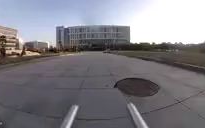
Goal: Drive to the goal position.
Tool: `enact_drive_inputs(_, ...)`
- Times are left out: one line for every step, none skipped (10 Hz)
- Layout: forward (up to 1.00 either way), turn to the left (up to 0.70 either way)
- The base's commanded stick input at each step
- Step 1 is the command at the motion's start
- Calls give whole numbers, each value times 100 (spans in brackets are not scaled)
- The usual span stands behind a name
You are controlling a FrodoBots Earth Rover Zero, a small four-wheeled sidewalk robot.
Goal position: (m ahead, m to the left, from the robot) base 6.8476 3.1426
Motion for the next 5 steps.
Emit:
enact_drive_inputs(70,14)
enact_drive_inputs(70,14)
enact_drive_inputs(70,14)
enact_drive_inputs(70,14)
enact_drive_inputs(70,14)
